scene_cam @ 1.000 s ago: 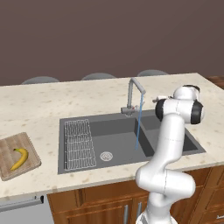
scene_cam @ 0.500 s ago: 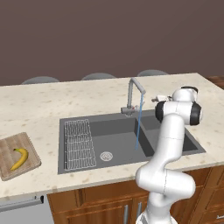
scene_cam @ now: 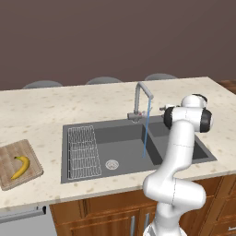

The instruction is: Pick the banana from the sink and place it on the cutting board to airdry. Then turn off the sink faucet.

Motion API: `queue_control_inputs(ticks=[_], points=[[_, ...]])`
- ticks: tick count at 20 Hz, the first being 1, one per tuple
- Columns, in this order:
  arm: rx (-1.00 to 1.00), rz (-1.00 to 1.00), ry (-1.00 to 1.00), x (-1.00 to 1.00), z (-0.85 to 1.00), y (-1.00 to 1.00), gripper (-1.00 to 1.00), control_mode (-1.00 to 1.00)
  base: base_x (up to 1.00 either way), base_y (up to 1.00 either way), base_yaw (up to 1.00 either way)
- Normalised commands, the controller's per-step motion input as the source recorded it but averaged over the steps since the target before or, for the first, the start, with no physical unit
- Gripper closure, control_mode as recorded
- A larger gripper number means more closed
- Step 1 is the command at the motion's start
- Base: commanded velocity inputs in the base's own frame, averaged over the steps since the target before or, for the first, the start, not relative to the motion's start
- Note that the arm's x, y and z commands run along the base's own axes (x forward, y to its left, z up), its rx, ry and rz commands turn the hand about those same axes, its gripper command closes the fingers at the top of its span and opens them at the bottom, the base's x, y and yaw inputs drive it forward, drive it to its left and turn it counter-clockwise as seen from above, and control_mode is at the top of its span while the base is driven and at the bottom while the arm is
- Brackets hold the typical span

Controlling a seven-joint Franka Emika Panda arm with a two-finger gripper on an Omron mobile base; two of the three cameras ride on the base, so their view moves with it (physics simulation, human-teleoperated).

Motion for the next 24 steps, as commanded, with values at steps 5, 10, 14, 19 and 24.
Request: queue_control_inputs(ticks=[5,10,14,19,24], points=[[0.00,-0.03,0.08,0.30,-0.10,0.05,-1.00,-1.00,0.00,0.00,0.00],[0.00,0.00,0.10,0.50,-0.02,0.03,-1.00,-1.00,0.00,0.00,0.00],[0.00,0.00,0.12,0.45,-0.07,0.10,-1.00,-1.00,0.00,0.00,0.00],[0.00,0.00,0.14,0.22,-0.25,0.24,-1.00,-1.00,0.00,0.00,0.00],[0.00,0.00,0.13,0.15,-0.29,0.35,-1.00,-1.00,0.00,0.00,0.00]])
